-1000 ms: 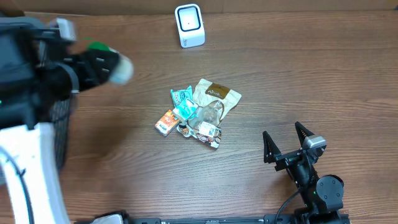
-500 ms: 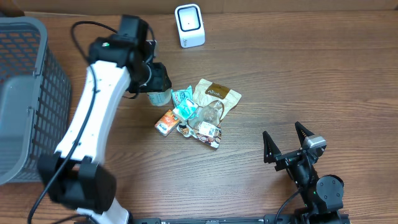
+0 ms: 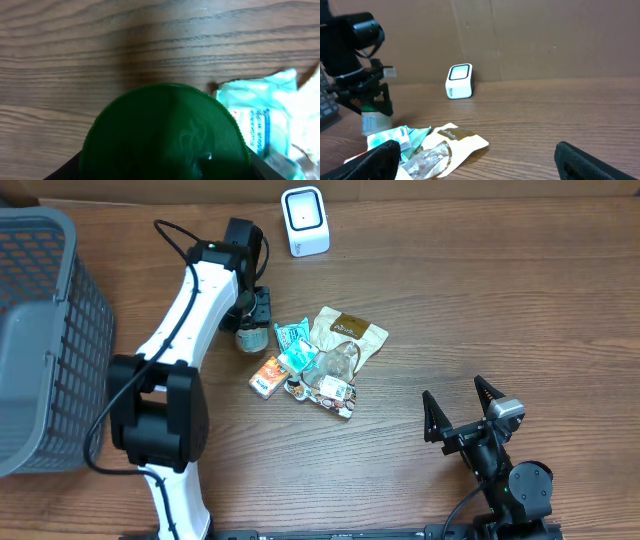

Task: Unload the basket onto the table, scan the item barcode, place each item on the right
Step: 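Set the bottle down left of the pile, release, retract left gripper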

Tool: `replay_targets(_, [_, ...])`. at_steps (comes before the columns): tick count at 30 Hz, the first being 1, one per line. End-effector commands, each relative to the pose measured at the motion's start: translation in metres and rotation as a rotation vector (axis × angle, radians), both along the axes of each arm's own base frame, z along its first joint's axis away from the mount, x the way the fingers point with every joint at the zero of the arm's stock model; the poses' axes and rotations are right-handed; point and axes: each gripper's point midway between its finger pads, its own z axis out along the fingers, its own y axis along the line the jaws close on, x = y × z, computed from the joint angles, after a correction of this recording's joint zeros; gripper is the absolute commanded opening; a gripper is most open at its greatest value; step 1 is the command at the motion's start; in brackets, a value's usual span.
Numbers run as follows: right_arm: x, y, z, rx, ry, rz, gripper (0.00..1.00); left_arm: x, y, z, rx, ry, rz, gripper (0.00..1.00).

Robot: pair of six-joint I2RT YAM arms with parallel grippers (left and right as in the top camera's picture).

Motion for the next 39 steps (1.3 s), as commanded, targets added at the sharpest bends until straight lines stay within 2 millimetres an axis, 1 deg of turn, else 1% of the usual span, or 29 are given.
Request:
replay_targets(1, [0.000, 0.000, -0.001, 0.005, -0.005, 0.003, 1.00, 0.000, -0.002, -0.011, 0.007, 0.023, 0.024, 0.41])
replay_targets(3, [0.000, 0.000, -0.001, 0.005, -0.005, 0.003, 1.00, -0.004, -0.001, -0.012, 0.011, 0.041, 0.020, 0.47])
replay_targets(5, [0.000, 0.000, -0.001, 0.005, -0.005, 0.003, 1.00, -0.008, -0.001, -0.012, 0.014, 0.055, 0.018, 0.55])
replay_targets(7, [0.000, 0.000, -0.001, 0.005, -0.005, 0.003, 1.00, -0.012, 0.000, -0.013, 0.017, 0.073, 0.012, 0.60])
replay_targets(8, [0.000, 0.000, -0.001, 0.005, -0.005, 0.003, 1.00, -0.014, 0.000, -0.013, 0.019, 0.081, 0.008, 0.64])
replay_targets(11, [0.000, 0.000, -0.001, 0.005, -0.004, 0.003, 1.00, -0.018, 0.001, -0.013, 0.023, 0.100, 0.000, 0.71])
replay_targets(16, [0.000, 0.000, -0.001, 0.005, -0.004, 0.003, 1.00, -0.021, 0.001, -0.011, 0.020, 0.110, -0.006, 0.71])
replay_targets(17, [0.000, 0.000, -0.001, 0.005, -0.005, 0.003, 1.00, -0.022, 0.001, -0.008, 0.020, 0.108, -0.006, 0.71])
replay_targets(19, [0.000, 0.000, -0.001, 0.005, -0.005, 0.003, 1.00, -0.022, 0.001, 0.002, 0.015, 0.090, -0.005, 0.70])
replay_targets(20, [0.000, 0.000, -0.001, 0.004, -0.005, 0.003, 1.00, -0.021, 0.001, 0.009, 0.010, 0.074, -0.005, 0.70])
replay_targets(22, [0.000, 0.000, -0.001, 0.005, -0.005, 0.003, 1.00, -0.018, 0.001, 0.031, -0.002, 0.021, -0.005, 0.70])
replay_targets(25, [0.000, 0.000, -0.001, 0.005, -0.004, 0.003, 1.00, -0.017, 0.001, 0.074, -0.026, -0.090, -0.003, 0.72])
replay_targets(27, [0.000, 0.000, -0.001, 0.005, -0.005, 0.003, 1.00, -0.020, 0.004, 0.105, -0.043, -0.169, 0.003, 0.73])
replay_targets(28, [0.000, 0.000, -0.001, 0.005, -0.005, 0.003, 1.00, -0.022, 0.007, 0.122, -0.052, -0.211, 0.007, 0.76])
replay_targets(30, [0.000, 0.000, -0.001, 0.005, -0.004, 0.003, 1.00, -0.034, 0.015, 0.158, -0.065, -0.298, 0.020, 0.87])
replay_targets(31, [0.000, 0.000, -0.001, 0.005, -0.004, 0.003, 1.00, -0.039, 0.020, 0.170, -0.061, -0.322, 0.028, 1.00])
replay_targets(33, [0.000, 0.000, -0.001, 0.005, -0.005, 0.003, 1.00, -0.056, 0.037, 0.193, -0.024, -0.366, 0.045, 1.00])
replay_targets(34, [0.000, 0.000, -0.001, 0.005, -0.005, 0.003, 1.00, -0.061, 0.044, 0.198, -0.002, -0.374, 0.042, 1.00])
replay_targets(36, [0.000, 0.000, -0.001, 0.005, -0.005, 0.003, 1.00, -0.074, 0.065, 0.209, 0.072, -0.385, 0.016, 1.00])
replay_targets(39, [0.000, 0.000, -0.001, 0.005, -0.004, 0.003, 1.00, -0.092, 0.093, 0.213, 0.157, -0.344, -0.034, 0.98])
